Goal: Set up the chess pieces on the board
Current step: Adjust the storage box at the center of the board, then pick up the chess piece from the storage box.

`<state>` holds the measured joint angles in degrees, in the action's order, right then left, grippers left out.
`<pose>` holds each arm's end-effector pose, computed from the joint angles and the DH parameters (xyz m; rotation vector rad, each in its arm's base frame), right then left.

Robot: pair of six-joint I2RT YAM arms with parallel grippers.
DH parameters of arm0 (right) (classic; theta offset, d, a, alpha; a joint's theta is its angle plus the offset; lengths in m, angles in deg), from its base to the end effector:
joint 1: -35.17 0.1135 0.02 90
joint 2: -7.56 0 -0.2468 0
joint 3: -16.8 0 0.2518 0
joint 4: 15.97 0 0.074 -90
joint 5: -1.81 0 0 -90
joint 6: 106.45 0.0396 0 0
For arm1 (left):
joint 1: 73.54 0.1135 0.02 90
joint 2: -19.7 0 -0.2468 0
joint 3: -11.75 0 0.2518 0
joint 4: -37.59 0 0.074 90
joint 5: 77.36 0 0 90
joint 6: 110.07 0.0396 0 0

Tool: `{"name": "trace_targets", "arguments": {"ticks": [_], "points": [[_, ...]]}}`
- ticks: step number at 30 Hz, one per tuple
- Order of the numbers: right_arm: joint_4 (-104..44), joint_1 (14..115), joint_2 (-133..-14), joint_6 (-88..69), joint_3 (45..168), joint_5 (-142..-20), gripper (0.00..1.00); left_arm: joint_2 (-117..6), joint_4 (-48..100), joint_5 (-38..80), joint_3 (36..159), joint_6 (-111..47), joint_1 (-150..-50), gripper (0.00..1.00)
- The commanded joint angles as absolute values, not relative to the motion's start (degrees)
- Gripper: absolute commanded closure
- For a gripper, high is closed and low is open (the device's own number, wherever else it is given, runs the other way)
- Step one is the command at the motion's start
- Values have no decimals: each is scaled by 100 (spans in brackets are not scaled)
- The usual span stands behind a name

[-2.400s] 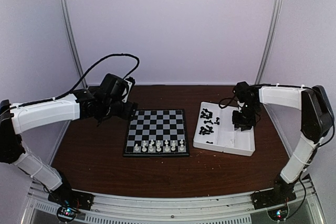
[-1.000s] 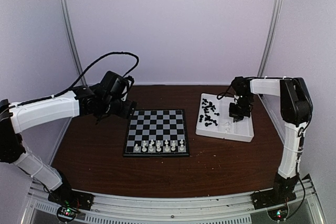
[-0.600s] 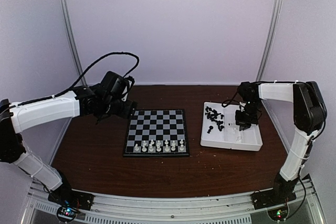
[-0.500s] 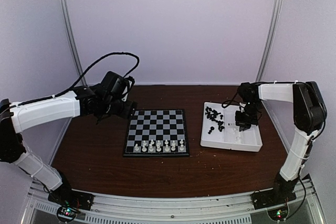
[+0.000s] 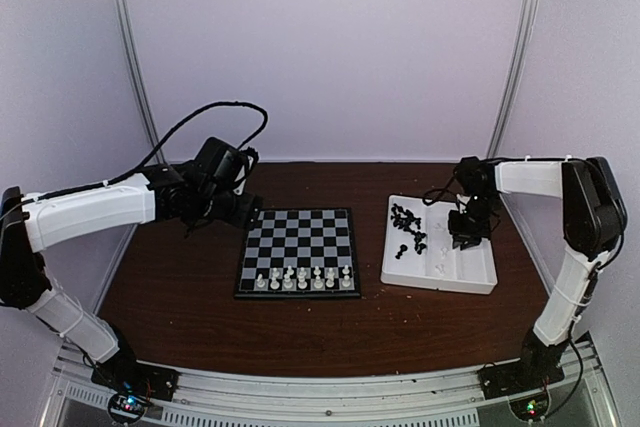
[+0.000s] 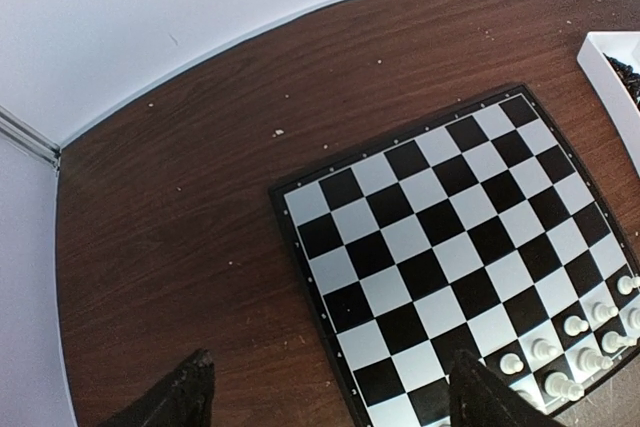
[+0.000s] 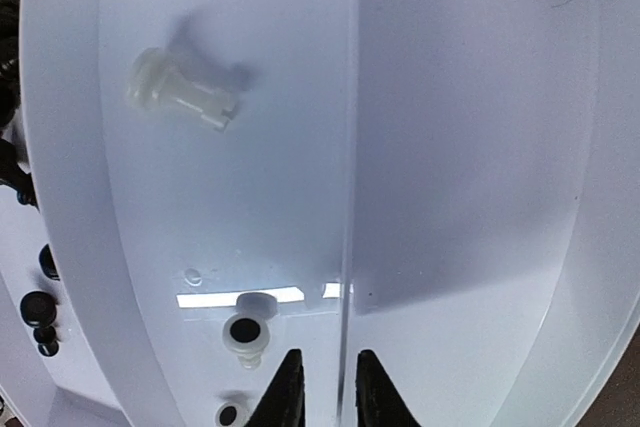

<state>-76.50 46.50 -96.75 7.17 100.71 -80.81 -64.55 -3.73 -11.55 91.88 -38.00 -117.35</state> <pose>0.3273 0.0708 0.1530 0.3078 3.0028 0.2576 0.2448 -0.2124 0.2625 0.3141 2.2573 -0.0597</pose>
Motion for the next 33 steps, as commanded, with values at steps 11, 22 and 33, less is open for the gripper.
{"name": "trace_targets", "arguments": {"ticks": [11,22,33], "points": [[-7954,4983,-8640,451,10171,-8371,77,-6604,-155,-1003,9393,-3819,-11687,19],[-7476,5186,-9241,845,10155,-8163,78,-6473,-160,-1012,9297,-3835,-11686,19],[-7181,5195,-9993,1012,10300,-8287,78,-6411,-160,-1041,9257,-3835,-11686,19]]}}
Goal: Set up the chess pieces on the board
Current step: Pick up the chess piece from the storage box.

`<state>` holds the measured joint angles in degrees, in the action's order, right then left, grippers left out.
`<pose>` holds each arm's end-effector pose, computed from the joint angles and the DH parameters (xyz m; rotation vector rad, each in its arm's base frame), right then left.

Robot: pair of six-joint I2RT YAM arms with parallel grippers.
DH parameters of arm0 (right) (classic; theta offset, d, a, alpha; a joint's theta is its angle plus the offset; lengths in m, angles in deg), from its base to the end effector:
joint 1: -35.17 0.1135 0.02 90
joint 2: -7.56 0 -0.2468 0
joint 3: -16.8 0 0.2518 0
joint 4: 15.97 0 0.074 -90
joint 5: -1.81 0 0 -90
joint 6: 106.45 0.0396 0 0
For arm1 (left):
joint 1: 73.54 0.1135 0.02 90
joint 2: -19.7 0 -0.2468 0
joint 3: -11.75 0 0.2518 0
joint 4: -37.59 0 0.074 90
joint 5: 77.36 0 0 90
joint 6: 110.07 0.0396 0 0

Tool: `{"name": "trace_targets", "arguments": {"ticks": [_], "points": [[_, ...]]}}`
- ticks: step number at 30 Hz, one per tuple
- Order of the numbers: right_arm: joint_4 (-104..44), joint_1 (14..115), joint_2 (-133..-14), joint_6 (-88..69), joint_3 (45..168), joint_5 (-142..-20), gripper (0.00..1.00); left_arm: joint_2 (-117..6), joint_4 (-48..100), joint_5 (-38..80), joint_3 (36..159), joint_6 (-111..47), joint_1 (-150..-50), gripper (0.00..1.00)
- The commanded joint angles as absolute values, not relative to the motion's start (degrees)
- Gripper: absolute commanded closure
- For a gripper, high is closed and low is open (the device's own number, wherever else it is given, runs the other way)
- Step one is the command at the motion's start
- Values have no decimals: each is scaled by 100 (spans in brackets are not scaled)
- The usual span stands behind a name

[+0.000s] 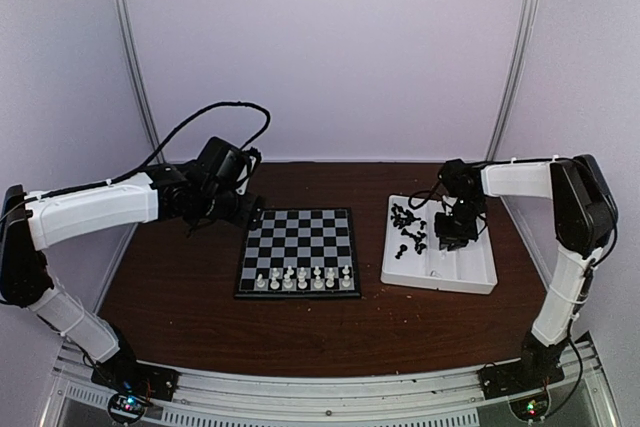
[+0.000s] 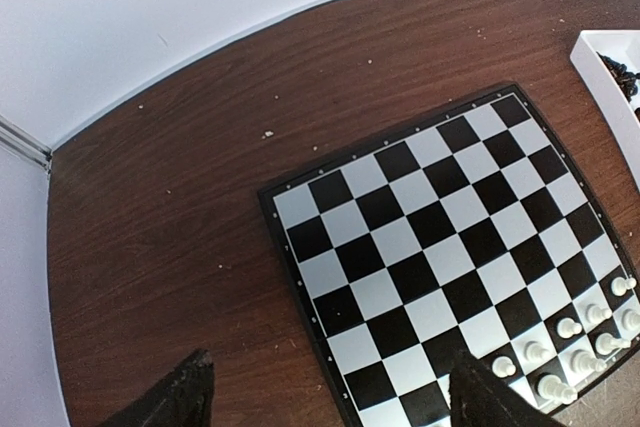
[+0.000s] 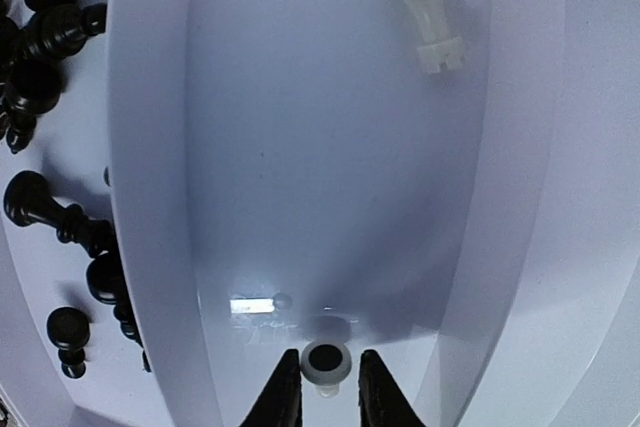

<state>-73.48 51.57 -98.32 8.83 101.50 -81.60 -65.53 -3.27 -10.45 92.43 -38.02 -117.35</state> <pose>0.3292 0.1016 0.1488 0.2142 2.9788 0.2659 0.2475 -0.2159 0.2608 0.3238 2.2633 -0.0800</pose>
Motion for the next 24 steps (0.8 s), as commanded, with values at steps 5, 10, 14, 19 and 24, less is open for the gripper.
{"name": "trace_targets", "arguments": {"ticks": [5,10,14,19,24], "points": [[-7134,5204,-10168,1031,10301,-8412,79,-6419,-160,-1038,9259,-3839,-11687,19],[-7152,5213,-10185,1010,10287,-8391,84,-6421,-160,-1048,9277,-3830,-11682,19],[-7227,5213,-9933,1009,10311,-8337,85,-6428,-160,-1014,9285,-3843,-11687,19],[-7351,5217,-9561,1058,10412,-8115,85,-6495,-114,-787,9303,-3844,-11687,19],[-7386,5213,-9261,1124,10384,-7880,84,-6576,95,-327,9260,-3890,-11708,19]]}}
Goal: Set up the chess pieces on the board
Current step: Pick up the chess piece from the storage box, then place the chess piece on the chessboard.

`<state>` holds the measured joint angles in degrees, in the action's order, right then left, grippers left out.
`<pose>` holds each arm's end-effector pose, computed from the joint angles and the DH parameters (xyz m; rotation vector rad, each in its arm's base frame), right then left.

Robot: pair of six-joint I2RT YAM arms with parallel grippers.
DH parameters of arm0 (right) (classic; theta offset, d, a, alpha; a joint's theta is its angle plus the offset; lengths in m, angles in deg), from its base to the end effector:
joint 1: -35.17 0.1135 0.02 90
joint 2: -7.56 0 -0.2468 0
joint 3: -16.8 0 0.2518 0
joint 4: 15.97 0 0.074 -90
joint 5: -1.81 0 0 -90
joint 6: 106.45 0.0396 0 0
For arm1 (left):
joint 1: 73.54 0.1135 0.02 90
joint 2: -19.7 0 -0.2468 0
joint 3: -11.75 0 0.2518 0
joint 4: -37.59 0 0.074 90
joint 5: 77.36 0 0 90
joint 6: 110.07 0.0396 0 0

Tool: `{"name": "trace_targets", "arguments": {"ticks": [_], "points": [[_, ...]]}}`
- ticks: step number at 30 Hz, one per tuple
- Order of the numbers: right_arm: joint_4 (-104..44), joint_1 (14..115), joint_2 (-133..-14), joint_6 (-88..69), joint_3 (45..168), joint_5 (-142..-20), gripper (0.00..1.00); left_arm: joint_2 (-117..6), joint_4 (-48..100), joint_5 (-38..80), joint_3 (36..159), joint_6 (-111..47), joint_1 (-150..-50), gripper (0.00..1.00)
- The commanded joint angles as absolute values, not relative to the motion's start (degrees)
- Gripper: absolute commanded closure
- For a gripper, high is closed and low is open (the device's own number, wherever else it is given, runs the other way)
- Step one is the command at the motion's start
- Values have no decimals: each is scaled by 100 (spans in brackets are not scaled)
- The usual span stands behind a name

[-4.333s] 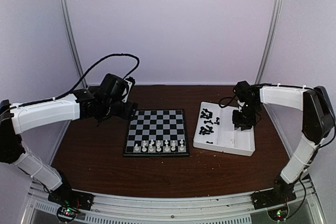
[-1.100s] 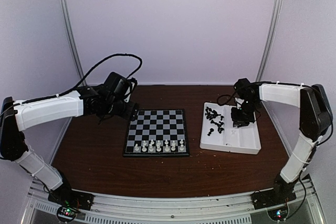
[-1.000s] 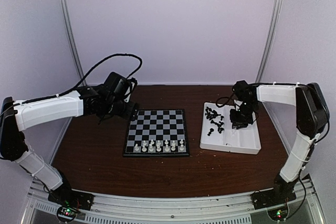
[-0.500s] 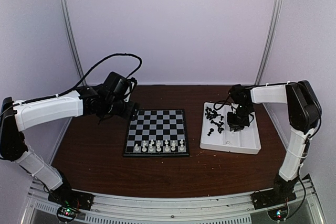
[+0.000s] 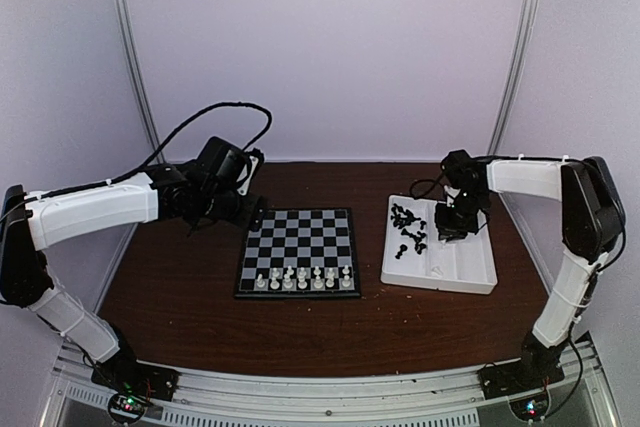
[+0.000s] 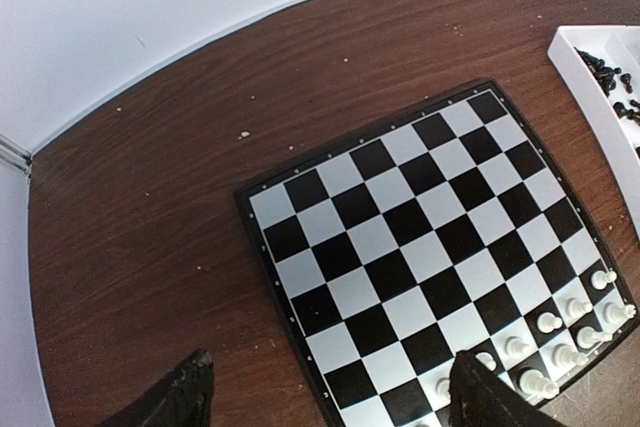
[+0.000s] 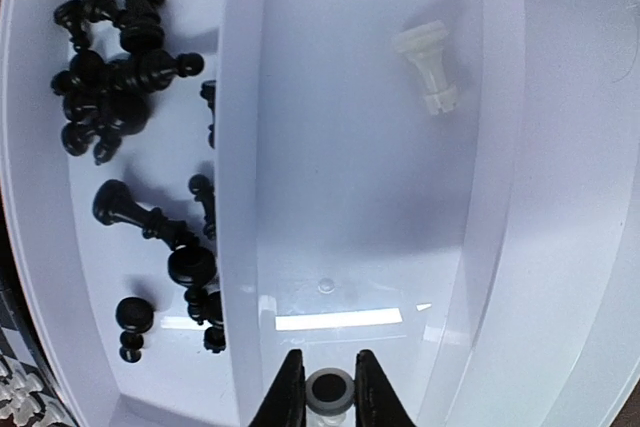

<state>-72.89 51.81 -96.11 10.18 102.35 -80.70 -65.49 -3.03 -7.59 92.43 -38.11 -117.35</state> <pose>0.3309 0.1043 0.1656 0.2300 2.9211 0.3201 0.2467 -0.2177 0.2609 0.3471 2.2757 -0.1358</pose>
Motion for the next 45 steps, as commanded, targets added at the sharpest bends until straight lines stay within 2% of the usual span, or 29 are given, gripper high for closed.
{"name": "trace_targets", "arguments": {"ticks": [1,8,17,25,29,33,39,45], "points": [[-7385,5213,-9244,1146,10362,-7822,84,-6588,147,-253,9260,-3892,-11717,19],[-6971,5204,-8985,1517,10090,-7004,84,-6787,1597,221,9028,-3614,-12168,18],[-6135,5207,-8251,2475,9449,-6063,83,-8641,3577,114,10022,-2678,-13253,21],[-5403,5213,-7544,3197,8732,-5608,82,-9657,5719,708,10231,-2087,-13449,21],[-5021,5232,-7335,3542,8430,-5401,82,-10164,7229,1532,9964,-1077,-13493,28],[-4623,5273,-7124,3931,8126,-5199,82,-10782,8854,1602,9691,257,-13671,25],[-4678,5318,-6912,4035,7996,-5115,82,-10980,8570,1600,9880,1118,-13804,24],[-4617,5377,-6803,4290,7852,-5032,83,-11011,8230,1613,10030,1557,-13839,28]]}}
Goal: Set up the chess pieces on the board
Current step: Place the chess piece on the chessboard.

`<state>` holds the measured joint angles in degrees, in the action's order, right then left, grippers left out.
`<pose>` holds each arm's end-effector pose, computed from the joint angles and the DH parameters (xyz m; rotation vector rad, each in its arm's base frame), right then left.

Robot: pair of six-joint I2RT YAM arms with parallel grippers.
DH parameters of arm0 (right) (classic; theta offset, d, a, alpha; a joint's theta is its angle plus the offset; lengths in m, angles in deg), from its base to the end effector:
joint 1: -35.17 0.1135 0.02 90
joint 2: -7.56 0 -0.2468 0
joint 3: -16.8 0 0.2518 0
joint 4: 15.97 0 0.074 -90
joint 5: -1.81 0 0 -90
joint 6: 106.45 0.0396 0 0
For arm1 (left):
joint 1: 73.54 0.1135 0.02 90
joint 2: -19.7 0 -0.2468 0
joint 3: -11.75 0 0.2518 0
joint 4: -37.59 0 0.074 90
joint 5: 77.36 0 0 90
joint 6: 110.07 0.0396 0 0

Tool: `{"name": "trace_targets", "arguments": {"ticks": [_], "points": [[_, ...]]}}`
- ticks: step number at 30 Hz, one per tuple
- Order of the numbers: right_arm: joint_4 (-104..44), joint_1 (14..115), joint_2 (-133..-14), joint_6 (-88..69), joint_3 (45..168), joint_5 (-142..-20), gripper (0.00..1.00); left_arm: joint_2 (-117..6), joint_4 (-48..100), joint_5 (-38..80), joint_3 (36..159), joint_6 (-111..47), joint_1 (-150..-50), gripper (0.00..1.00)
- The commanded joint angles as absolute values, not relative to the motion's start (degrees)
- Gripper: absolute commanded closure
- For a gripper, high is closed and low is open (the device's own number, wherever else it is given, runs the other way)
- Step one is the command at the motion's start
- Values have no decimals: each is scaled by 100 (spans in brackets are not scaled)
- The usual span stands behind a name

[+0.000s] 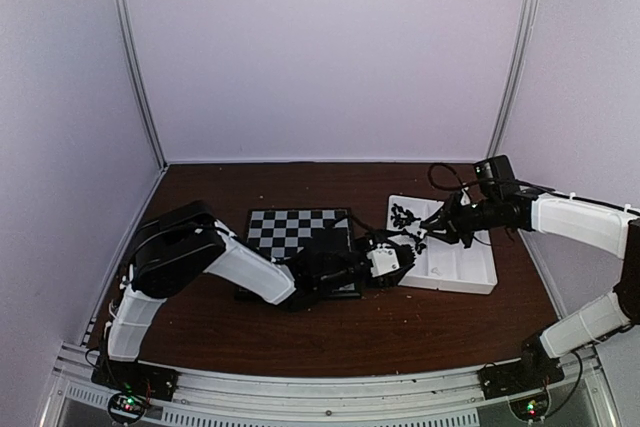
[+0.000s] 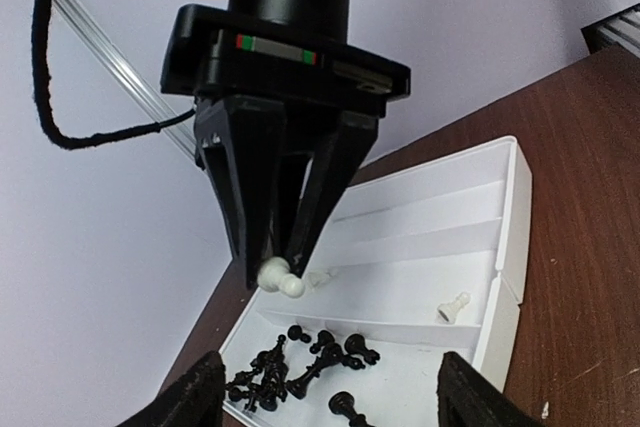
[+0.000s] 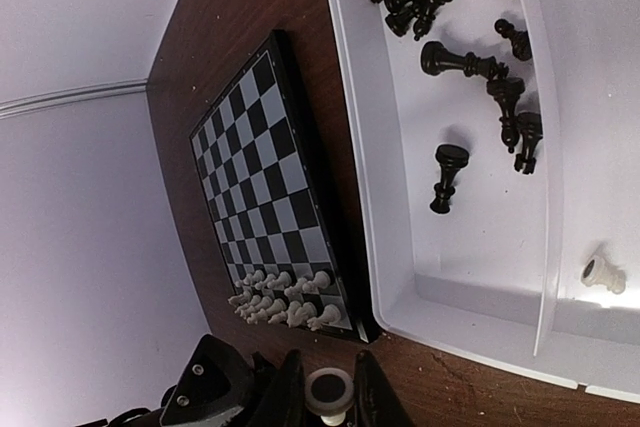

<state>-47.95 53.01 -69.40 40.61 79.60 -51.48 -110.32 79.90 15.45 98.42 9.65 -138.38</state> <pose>0.2609 0.1088 0.2161 0.5448 2.5627 1.3198 0.2003 -0.4311 0.1276 1.2109 1.0653 -0.5154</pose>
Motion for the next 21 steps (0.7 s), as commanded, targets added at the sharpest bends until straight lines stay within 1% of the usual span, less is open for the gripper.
{"name": "trace_targets", "arguments": {"ticks": [1,11,16,18,21], "points": [[-4611,5386,-6790,4337,7842,-5031,83,-11019,8230,1549,10051,1614,-13854,30],[-4341,5468,-6617,4953,7579,-5026,83,-11030,7925,1458,10234,1782,-13875,53],[-4133,5485,-6614,5341,7471,-4971,84,-11099,7857,1458,10371,1834,-13875,58],[-4180,5494,-6580,5415,7468,-5003,84,-11102,7781,1465,10412,1854,-13874,61],[-4155,5494,-6536,5593,7424,-5012,84,-11101,7600,1496,10466,1895,-13875,63]]}}
